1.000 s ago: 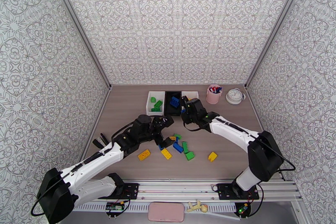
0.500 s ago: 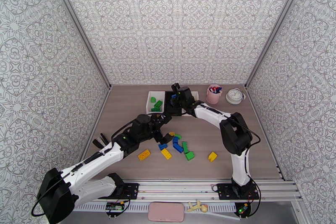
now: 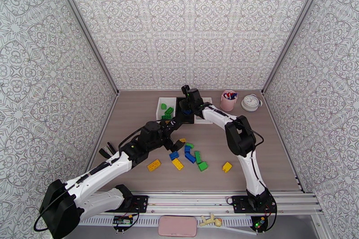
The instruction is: Sort the legos into containers by color
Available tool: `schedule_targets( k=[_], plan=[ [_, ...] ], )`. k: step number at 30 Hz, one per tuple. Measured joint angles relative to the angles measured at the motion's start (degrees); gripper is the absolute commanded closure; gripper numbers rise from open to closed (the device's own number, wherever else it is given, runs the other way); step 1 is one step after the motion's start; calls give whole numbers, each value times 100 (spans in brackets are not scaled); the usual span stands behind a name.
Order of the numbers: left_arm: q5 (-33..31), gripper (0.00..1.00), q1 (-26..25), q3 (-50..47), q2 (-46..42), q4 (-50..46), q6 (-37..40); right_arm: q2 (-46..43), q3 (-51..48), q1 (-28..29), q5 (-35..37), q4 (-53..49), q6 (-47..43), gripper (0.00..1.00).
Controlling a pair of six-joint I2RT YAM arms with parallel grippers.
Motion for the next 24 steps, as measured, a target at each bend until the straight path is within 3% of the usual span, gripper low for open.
schedule_targets(
  k=[6, 10, 17, 24],
  plan=[
    [184, 0, 96, 0, 0, -46, 186, -398, -507, 0, 37, -7, -55, 18],
    [457, 0, 160, 2, 0, -201, 387, -1176, -1305, 0, -13, 52, -50, 11],
    [997, 0, 208, 2, -2, -378, 804, -2621, -2356, 0, -210, -297, -87, 6],
    [1467, 0, 245, -146, -50, -289, 1211, -3591, -2935, 0, 2, -1576, 57, 8]
  ],
)
